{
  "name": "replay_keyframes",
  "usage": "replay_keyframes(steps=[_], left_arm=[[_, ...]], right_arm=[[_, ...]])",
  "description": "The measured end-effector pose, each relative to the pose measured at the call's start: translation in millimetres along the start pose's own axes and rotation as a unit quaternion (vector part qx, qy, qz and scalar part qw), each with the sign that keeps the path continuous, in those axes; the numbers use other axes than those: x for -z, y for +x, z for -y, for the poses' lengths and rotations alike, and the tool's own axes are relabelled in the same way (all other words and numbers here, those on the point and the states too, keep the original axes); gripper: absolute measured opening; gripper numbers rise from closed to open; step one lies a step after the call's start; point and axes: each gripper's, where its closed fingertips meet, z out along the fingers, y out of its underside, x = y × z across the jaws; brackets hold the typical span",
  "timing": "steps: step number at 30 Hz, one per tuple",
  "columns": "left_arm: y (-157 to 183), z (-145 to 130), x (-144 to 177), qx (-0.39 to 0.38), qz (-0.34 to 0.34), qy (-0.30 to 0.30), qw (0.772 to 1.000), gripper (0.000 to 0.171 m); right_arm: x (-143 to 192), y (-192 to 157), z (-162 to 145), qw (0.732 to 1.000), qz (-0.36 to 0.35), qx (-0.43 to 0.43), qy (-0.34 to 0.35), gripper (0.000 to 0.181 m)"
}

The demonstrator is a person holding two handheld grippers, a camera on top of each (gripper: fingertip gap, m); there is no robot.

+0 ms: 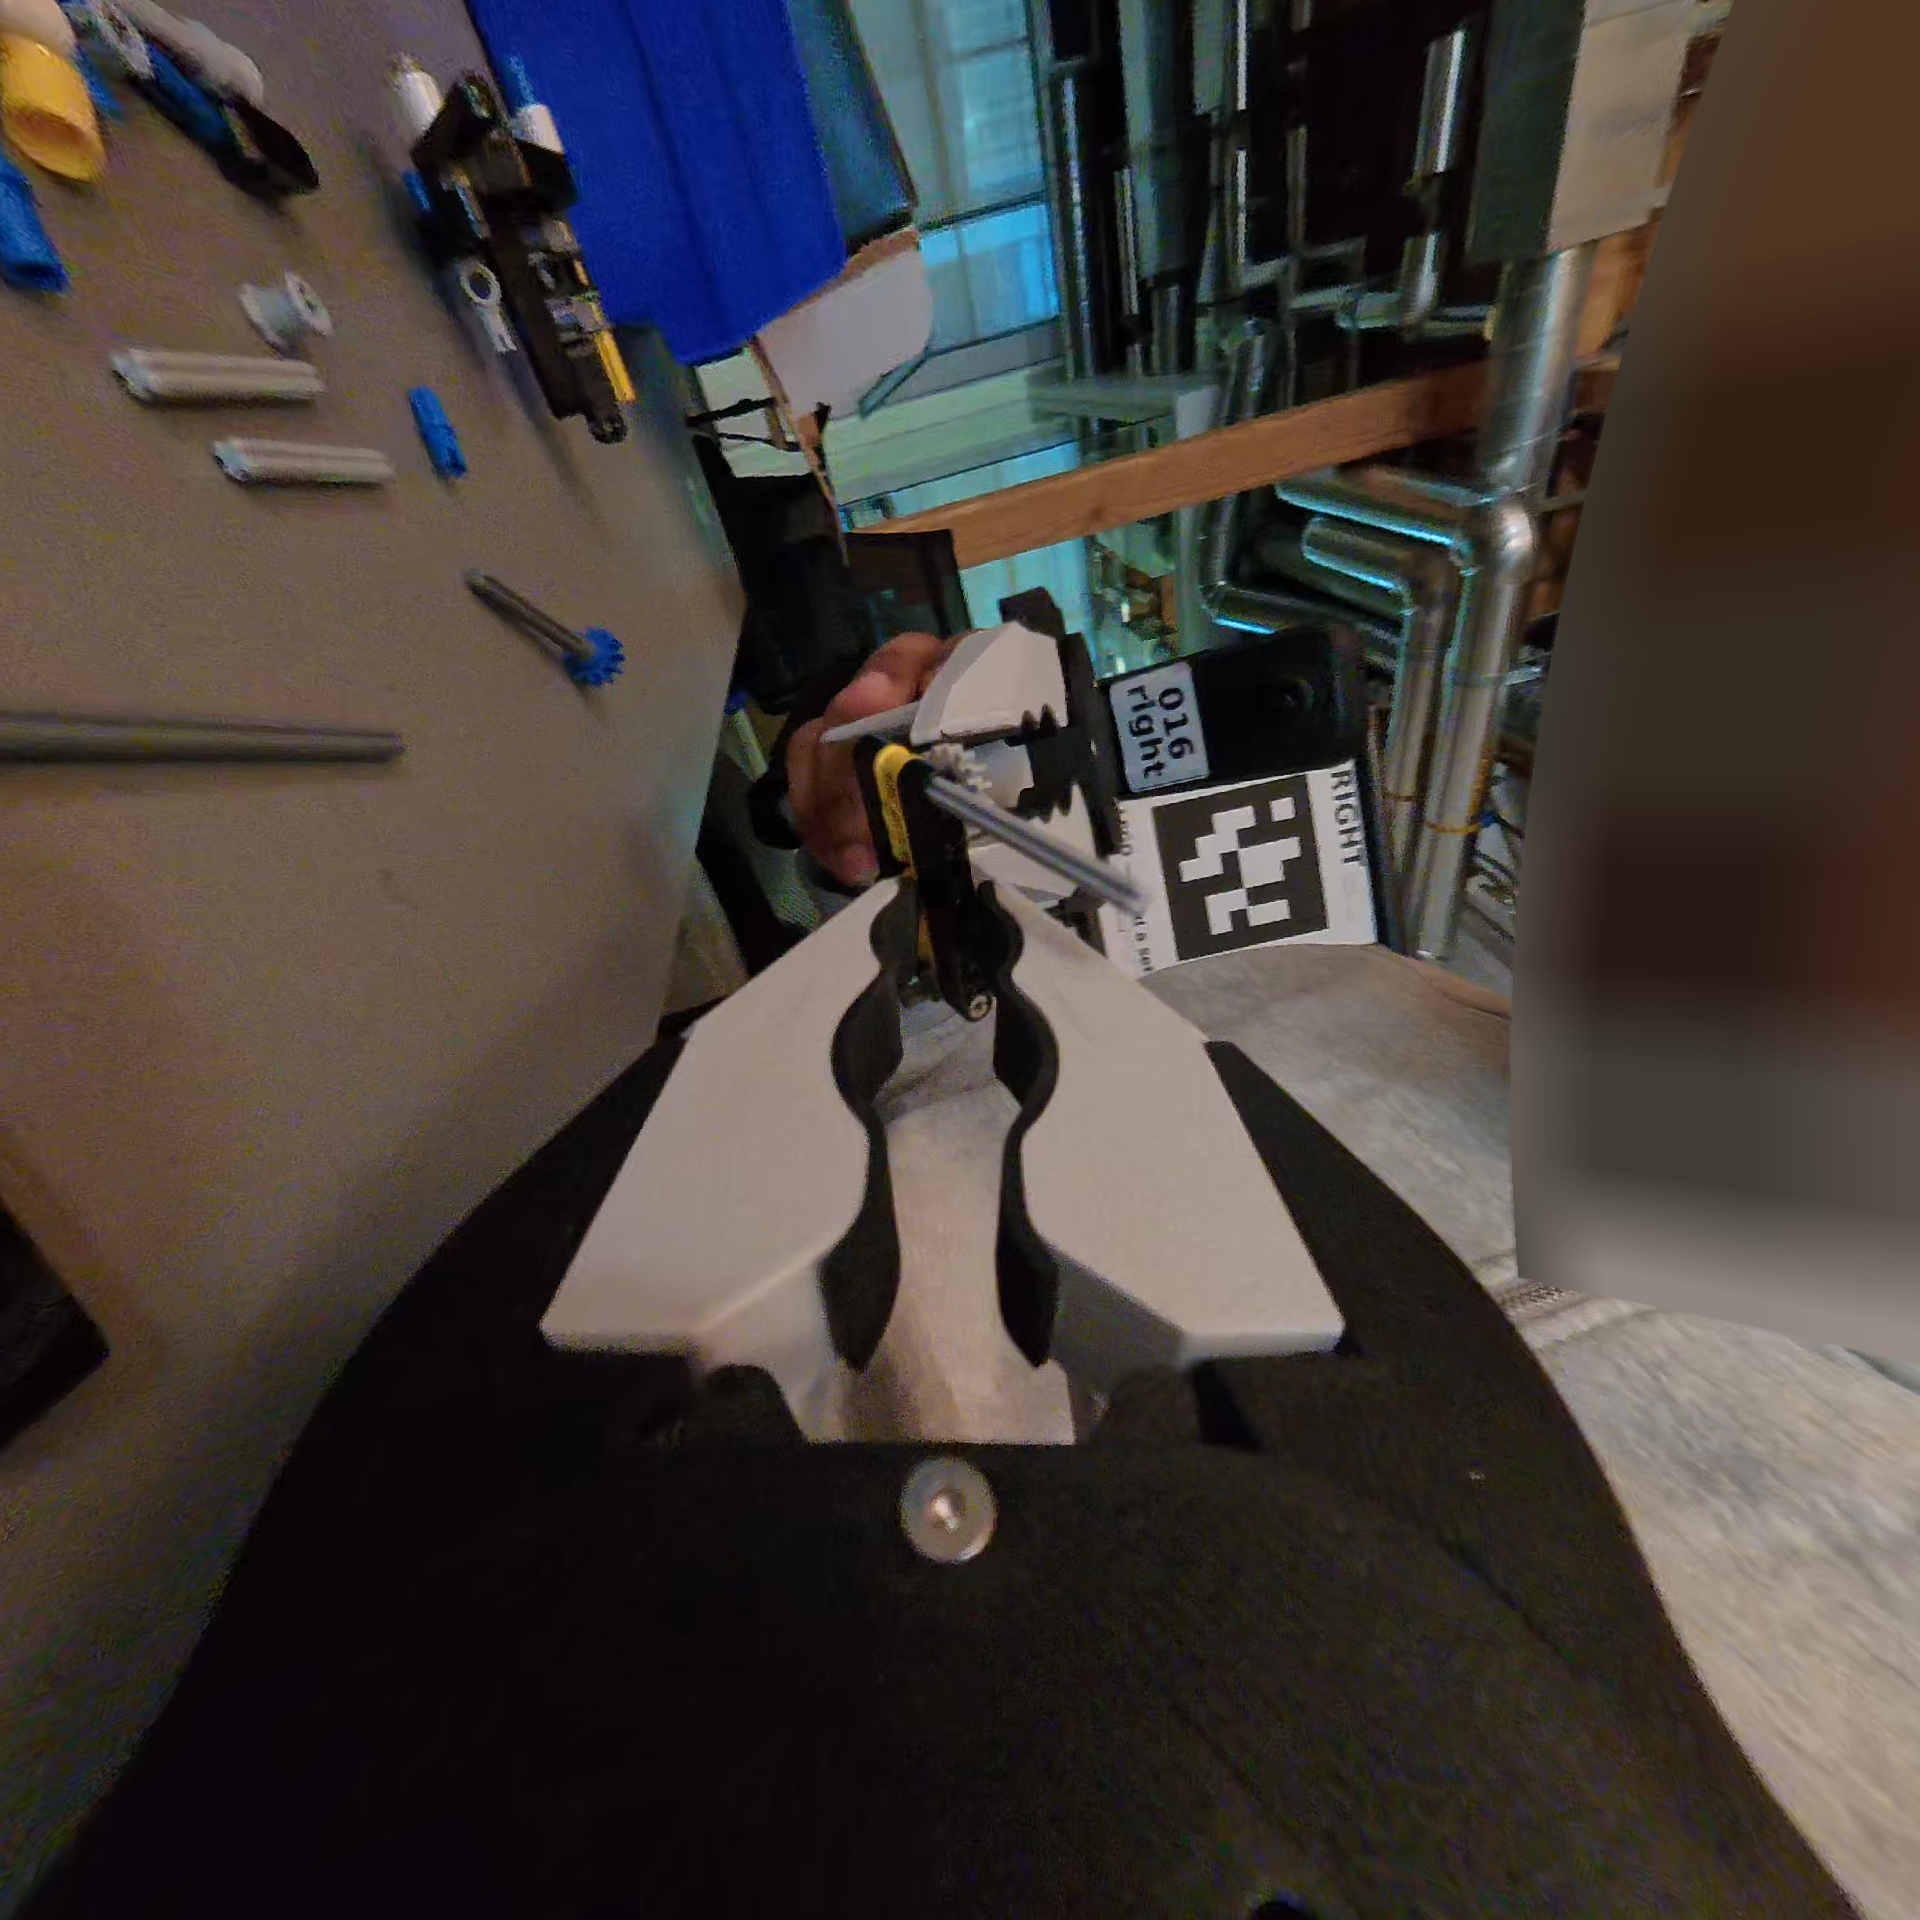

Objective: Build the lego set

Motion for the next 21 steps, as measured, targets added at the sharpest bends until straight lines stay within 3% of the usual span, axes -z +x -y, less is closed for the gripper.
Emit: replay_keyframes(steps=[6, 21], left_arm=[[10, 0, -2, 0.018, -0.043, 0.006, 0.999, 0.009], [16, -2, -7, 0.027, -0.071, 0.004, 0.997, 0.009]], right_arm=[[5, -2, 10, 1.0, 0.005, -0.006, 0.017, 0.014], [10, -2, 15, 1.0, 0.001, -0.008, 0.017, 0.015]])
